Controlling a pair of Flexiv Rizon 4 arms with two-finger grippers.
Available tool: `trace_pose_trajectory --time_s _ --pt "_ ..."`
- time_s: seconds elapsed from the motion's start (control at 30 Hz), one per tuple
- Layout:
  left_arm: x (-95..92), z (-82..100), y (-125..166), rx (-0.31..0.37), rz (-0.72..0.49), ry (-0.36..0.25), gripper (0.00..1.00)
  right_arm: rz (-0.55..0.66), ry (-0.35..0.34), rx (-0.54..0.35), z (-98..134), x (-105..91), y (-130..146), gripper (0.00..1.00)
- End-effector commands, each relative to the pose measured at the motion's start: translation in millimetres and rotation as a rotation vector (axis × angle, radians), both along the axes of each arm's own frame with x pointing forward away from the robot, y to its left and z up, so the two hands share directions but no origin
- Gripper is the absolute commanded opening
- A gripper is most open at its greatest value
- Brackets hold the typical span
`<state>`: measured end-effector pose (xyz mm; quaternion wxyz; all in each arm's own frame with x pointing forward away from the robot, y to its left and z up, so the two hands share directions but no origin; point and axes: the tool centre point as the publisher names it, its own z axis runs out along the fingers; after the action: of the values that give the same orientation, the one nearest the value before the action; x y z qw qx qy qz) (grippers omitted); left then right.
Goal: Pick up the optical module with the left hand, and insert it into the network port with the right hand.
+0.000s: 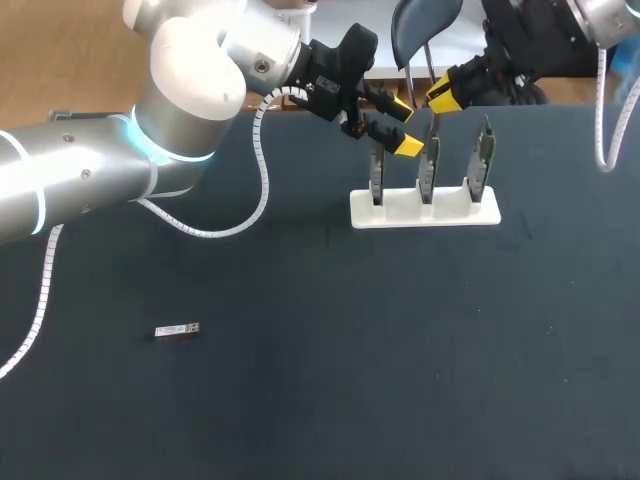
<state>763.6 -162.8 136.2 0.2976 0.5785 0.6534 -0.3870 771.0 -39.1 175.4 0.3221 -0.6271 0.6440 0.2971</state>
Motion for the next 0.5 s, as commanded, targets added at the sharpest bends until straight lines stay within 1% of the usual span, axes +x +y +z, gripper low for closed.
trace_pose_trajectory --time_s 0.03,0.23,0.5 --pt "1.0 0.9 0 0.005 -0.002 0.002 1.00 -0.006 -0.001 0.001 -2 -3.4 -1 0.00" --pt "1.0 0.9 0 0.005 -0.002 0.002 1.00 -0.013 0.020 0.000 -8 -1.8 -2 0.00" --pt "1.0 0.9 0 0.005 -0.002 0.002 1.00 -0.020 0.030 -0.001 -12 -2.9 -3 0.00"
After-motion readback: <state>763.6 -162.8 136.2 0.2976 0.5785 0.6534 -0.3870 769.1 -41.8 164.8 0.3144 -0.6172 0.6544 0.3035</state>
